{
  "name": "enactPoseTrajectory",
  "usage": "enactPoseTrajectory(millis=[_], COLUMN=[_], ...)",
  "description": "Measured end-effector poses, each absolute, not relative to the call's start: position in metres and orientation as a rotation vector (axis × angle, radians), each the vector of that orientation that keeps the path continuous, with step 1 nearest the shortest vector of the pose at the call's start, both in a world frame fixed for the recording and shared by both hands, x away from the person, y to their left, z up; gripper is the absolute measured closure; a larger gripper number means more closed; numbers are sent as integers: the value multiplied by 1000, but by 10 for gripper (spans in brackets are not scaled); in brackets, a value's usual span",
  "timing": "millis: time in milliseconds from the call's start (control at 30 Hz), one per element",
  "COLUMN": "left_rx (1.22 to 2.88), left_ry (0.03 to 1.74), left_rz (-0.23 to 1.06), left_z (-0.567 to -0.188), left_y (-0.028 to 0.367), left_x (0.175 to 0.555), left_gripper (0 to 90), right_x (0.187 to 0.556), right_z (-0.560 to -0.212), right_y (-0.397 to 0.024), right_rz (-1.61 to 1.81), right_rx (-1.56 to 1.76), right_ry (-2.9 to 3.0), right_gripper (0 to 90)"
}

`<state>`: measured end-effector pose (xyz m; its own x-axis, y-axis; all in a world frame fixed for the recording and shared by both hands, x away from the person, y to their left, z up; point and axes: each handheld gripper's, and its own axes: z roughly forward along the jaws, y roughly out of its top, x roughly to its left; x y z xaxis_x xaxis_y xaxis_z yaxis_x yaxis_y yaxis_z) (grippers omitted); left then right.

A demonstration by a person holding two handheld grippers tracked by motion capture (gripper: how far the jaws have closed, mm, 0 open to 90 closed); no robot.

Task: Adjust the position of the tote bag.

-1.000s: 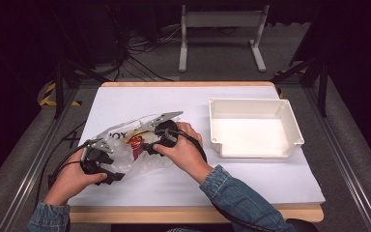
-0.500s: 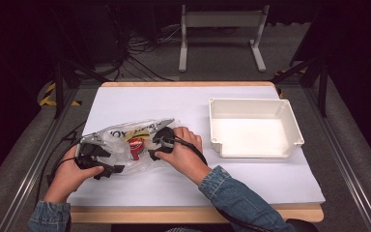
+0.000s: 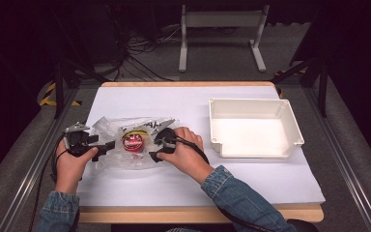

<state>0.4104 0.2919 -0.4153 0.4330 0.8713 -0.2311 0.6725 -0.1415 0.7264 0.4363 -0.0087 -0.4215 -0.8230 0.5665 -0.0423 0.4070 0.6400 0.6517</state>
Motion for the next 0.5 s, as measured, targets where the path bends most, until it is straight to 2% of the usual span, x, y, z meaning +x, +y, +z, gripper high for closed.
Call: enactPoseTrajectory(millis=[300,500], left_rx=[1869,1897], left_ry=[1475,1519], left_rz=[366,297], left_z=[-436,-439], left_y=[308,314], left_x=[417,413], left_gripper=[202,182], right_x=[438,441], right_z=[-431,-433], right_y=[-10,-17], right_rz=[921,930], right_rx=[706,732], right_ry=[2666,2705], right_gripper=[137,142])
